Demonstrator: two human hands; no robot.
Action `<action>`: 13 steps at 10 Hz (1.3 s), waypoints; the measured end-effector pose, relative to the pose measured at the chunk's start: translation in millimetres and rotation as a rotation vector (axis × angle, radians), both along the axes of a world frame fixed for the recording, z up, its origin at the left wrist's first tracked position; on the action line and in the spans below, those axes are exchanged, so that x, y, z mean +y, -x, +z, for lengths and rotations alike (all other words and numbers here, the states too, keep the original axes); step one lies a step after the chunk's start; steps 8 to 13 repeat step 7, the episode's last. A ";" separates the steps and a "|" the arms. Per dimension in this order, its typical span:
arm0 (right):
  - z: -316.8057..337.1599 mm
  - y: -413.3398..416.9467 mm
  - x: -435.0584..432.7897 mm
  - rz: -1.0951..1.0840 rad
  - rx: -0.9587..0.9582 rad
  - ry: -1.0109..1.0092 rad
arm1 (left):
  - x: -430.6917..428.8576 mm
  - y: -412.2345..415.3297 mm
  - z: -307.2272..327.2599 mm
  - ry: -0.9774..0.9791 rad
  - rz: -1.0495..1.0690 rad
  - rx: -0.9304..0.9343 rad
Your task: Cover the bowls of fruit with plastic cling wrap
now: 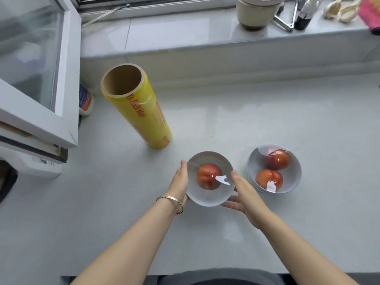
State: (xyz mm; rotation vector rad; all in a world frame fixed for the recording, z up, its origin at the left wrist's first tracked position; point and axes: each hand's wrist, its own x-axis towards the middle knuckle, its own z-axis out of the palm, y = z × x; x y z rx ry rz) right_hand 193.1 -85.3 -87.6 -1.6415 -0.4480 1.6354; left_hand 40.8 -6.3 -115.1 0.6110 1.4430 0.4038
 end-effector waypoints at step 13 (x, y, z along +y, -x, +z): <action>7.7 -16.9 26.3 0.484 -0.658 0.156 | -1.5 8.5 15.8 -0.391 -0.584 0.453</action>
